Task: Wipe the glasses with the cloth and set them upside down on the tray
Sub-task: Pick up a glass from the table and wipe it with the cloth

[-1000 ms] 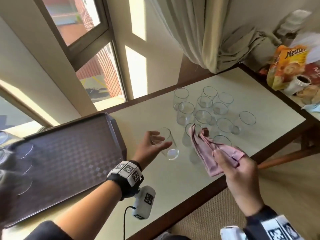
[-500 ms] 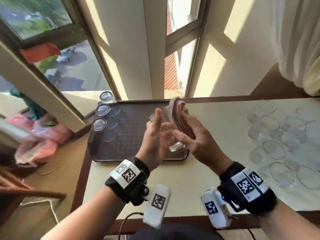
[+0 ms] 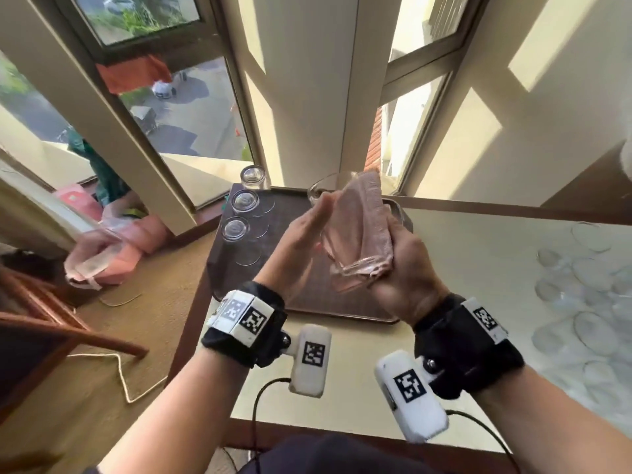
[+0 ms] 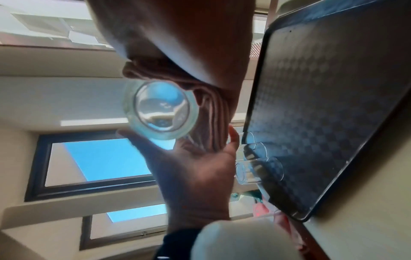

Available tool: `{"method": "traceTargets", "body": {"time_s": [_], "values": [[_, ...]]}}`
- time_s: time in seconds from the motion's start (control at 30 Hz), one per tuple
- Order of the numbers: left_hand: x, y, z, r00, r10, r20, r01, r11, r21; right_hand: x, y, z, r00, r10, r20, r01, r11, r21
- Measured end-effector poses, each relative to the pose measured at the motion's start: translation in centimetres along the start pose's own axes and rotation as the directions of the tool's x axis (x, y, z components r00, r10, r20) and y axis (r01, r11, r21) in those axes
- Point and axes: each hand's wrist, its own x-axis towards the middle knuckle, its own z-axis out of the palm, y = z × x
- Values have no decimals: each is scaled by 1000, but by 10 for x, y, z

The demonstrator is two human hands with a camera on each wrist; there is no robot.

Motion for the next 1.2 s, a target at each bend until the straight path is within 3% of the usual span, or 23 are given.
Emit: {"method": "traceTargets", "body": {"time_s": [0.1,0.17,0.23,0.33,0.43,0.47,0.53,0.57,0.63,0.7,0.77,0.8,0.87,0.93,0.97,1.0,1.07,1.13,1.17,1.2], "values": [[6,-6,2,990,-14,-143,10,1000,-25,8,4,-7,964,-263,-20,250,933,-259],[3,-4,18,987,-48,-154,40,998,-54,11,8,-8,921,-385,57,369,818,-441],[0,-3,32,991,-12,-130,3,997,-74,11,11,-6,894,-432,118,432,760,-485],[4,2,40,994,56,-94,-68,989,-135,5,7,-6,919,-373,130,395,868,-300],[2,4,37,997,72,-7,-72,993,-96,-4,-1,-7,980,-172,102,174,985,-14],[2,6,36,998,53,16,-52,997,-61,-6,-2,-9,986,-146,83,146,989,15],[8,6,35,999,43,10,-43,999,-17,-5,-3,-13,977,-212,20,213,975,-59],[11,5,34,998,55,-37,-54,998,14,-3,-2,-15,956,-293,-5,288,941,-180],[12,5,41,995,46,-90,-44,999,26,3,3,-20,877,-479,31,428,752,-501],[11,0,50,992,40,-122,-35,998,46,7,11,-20,827,-554,100,480,600,-640],[9,0,56,979,34,-202,-17,997,81,7,13,-18,869,-487,87,457,723,-518],[8,-1,54,983,27,-184,-14,998,66,4,10,-17,904,-415,98,420,825,-378],[7,-3,52,998,-4,-64,-5,989,-145,-3,2,-16,968,-221,115,230,970,-75],[9,-6,47,999,-53,-8,48,957,-285,-5,-3,-19,991,-57,120,43,992,116],[9,-5,45,997,-72,4,71,965,-252,-4,-3,-23,995,-48,87,36,990,136],[9,-4,43,998,-64,3,63,978,-197,-3,-2,-26,996,-86,39,83,994,77],[16,-6,39,997,-40,-68,37,999,-32,-1,0,-32,969,-247,-24,237,949,-208],[14,-2,46,990,-64,-125,66,998,8,4,7,-34,894,-448,11,370,725,-581],[14,-3,49,988,-48,-149,53,998,32,6,11,-35,862,-505,45,397,616,-681],[15,-5,53,984,-30,-175,43,997,66,8,14,-34,846,-530,52,405,577,-709]]}}
